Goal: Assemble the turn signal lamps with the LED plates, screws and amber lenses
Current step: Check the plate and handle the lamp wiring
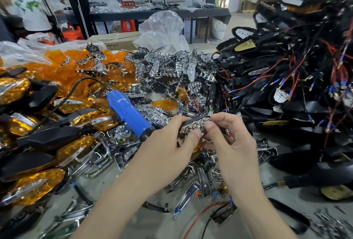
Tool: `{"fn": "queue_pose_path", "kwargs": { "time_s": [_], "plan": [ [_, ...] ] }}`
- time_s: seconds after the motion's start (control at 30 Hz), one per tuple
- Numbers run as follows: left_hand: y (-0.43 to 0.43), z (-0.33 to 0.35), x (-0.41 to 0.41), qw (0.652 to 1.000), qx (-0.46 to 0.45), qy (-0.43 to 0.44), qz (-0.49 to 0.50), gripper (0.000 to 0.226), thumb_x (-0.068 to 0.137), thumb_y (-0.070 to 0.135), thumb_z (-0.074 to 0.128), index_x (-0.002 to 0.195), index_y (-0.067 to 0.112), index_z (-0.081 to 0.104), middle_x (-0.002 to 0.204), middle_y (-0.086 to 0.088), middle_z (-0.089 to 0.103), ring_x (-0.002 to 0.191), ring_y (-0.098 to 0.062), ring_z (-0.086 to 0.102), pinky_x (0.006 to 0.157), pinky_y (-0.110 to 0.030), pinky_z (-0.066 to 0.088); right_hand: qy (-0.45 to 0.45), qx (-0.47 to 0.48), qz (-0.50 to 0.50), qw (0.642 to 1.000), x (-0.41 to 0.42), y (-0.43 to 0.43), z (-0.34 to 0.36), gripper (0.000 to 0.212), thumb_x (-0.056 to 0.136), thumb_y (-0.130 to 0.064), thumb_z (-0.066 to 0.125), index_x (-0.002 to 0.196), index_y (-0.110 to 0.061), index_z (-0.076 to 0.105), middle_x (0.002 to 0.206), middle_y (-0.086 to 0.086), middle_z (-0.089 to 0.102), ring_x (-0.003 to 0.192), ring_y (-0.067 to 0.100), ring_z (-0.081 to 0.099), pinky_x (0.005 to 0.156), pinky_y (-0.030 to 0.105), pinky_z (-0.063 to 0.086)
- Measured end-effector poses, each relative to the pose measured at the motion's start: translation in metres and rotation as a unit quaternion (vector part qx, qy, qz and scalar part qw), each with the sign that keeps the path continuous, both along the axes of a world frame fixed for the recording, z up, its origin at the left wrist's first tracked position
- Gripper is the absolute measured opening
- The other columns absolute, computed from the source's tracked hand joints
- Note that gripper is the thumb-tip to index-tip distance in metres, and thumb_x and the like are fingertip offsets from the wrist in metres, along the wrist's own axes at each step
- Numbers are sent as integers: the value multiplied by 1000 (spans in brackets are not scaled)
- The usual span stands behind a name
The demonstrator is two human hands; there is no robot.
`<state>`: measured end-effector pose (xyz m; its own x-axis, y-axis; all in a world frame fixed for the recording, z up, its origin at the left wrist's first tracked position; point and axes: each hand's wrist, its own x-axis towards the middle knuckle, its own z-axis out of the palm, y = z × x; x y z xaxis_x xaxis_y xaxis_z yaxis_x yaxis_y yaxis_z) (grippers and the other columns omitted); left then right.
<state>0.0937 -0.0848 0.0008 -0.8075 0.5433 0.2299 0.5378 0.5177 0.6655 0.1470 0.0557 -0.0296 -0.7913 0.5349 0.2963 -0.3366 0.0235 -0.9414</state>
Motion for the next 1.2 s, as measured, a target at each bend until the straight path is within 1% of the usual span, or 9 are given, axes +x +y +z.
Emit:
{"fn": "queue_pose_path", "kwargs": {
  "time_s": [0.33, 0.43, 0.5, 0.6, 0.7, 0.8, 0.97, 1.1, 1.2],
  "plan": [
    [-3, 7, 2, 997, -18, 68, 33, 47, 86, 81, 31, 117, 51, 49, 69, 40, 55, 60, 5, 56, 48, -21, 30, -3, -34, 7, 999, -1, 3, 2, 12, 89, -22, 75, 84, -33, 74, 89, -3, 77, 75, 10, 72, 66, 26, 61],
    [-4, 9, 1, 997, 9, 65, 33, 47, 84, 81, 34, 114, 50, 53, 68, 34, 57, 59, 2, 55, 50, -22, 31, 4, -65, 65, 996, 0, 5, 0, 5, 81, -33, 74, 86, -35, 73, 93, -4, 75, 89, 12, 71, 71, 27, 61],
    [-4, 11, 2, 997, 42, 55, 21, 40, 86, 77, 39, 111, 51, 55, 71, 28, 61, 61, 2, 56, 50, -17, 34, 10, -109, 103, 989, -1, 5, -1, 23, 82, -39, 74, 105, -39, 72, 106, -5, 75, 103, 14, 71, 77, 30, 61],
    [-2, 14, 3, 996, 80, 32, -6, 28, 90, 68, 46, 109, 52, 59, 90, 27, 68, 80, 4, 63, 62, -14, 45, 16, -92, 155, 983, 0, 0, 2, 29, 99, -45, 63, 126, -35, 68, 128, -3, 71, 116, 15, 68, 83, 41, 62],
    [0, 16, 4, 994, 100, 3, -45, 19, 95, 58, 50, 111, 56, 59, 105, 33, 66, 94, 0, 65, 77, -14, 49, 27, -51, 147, 987, 2, -7, 2, 35, 101, -49, 48, 117, -28, 71, 132, 0, 68, 118, 21, 65, 88, 59, 60],
    [1, 15, 5, 993, 88, -31, -70, 23, 99, 54, 48, 120, 51, 57, 103, 29, 67, 88, -4, 65, 81, -25, 52, 35, -52, 129, 990, 2, -13, 1, 33, 100, -50, 43, 111, -32, 69, 131, -1, 68, 123, 23, 64, 92, 66, 55],
    [7, 12, 7, 989, 107, -62, -86, 18, 103, 31, 53, 115, 41, 61, 108, 38, 62, 99, 15, 59, 82, -4, 39, 25, -38, 79, 996, 2, -20, -4, 31, 99, -53, 40, 106, -37, 66, 120, -1, 71, 119, 23, 63, 107, 68, 42],
    [12, 9, 9, 989, 107, -74, -70, 22, 102, 24, 54, 104, 45, 58, 71, 42, 58, 65, 19, 56, 60, -1, 38, 20, -27, 60, 998, 3, -21, -4, 31, 103, -47, 39, 110, -33, 65, 115, -2, 71, 114, 22, 65, 106, 65, 45],
    [13, 8, 7, 986, 119, -103, -50, 22, 102, 26, 56, 103, 47, 61, 67, 37, 59, 57, 14, 55, 59, -11, 38, 18, -21, 56, 998, 2, -22, -3, 29, 102, -49, 40, 106, -36, 66, 114, 1, 71, 113, 26, 66, 104, 63, 46]
  ]
}}
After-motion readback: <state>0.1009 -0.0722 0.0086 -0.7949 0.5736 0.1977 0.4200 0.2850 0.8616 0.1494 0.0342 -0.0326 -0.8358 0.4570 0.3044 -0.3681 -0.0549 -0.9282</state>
